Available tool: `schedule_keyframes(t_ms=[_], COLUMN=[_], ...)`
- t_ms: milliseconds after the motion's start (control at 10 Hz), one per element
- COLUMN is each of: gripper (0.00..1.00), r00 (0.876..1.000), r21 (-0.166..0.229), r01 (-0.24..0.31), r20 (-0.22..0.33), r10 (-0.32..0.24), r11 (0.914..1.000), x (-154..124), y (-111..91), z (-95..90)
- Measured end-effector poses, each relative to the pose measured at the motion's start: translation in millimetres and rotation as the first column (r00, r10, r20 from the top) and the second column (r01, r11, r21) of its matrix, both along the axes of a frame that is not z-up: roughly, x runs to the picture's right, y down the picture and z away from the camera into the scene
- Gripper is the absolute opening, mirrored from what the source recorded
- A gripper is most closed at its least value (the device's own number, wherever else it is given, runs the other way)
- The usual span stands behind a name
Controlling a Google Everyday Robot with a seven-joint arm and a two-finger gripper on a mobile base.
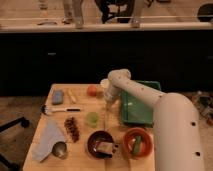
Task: Place fork in tray
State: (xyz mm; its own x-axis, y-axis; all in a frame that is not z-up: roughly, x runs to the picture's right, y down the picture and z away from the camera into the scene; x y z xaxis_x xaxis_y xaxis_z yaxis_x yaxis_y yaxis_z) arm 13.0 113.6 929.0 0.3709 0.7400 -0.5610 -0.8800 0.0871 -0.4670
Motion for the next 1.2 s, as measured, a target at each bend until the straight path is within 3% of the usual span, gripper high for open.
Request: schedule_keyframes(t_ms=[700, 1200], gripper=[0.0, 0.0], r00=[0.999, 0.997], r21=[0.113, 0.151], r01=[0.052, 0.082], r20=[-0.018, -0.028], r10=[-0.05, -0.079], r11=[0.9922, 0.9851], x=[-7, -11], y=[-21, -29], z=[-31.4, -43.5])
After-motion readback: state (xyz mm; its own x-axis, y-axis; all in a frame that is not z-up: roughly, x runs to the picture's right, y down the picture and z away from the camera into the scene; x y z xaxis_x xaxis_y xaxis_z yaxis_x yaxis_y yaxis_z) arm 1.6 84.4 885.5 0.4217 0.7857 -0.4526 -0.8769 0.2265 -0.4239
